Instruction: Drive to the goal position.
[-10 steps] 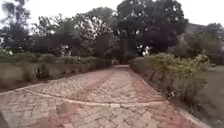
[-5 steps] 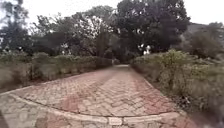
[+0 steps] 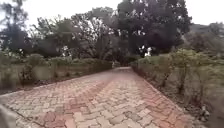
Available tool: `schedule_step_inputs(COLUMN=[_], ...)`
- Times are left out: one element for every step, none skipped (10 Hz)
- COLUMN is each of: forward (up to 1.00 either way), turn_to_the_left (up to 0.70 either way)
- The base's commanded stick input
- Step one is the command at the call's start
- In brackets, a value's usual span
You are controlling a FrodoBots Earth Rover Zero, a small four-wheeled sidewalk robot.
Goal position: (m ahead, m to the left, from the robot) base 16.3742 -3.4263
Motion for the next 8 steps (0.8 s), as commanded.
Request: schedule_step_inputs(forward=[0.7, 0.7, 0.7, 0.7, 0.7, 0.7, 0.7, 0.7], turn_to_the_left=[0.0, 0.0, 0.0, 0.0, 0.0, 0.0, 0.0, 0.0])
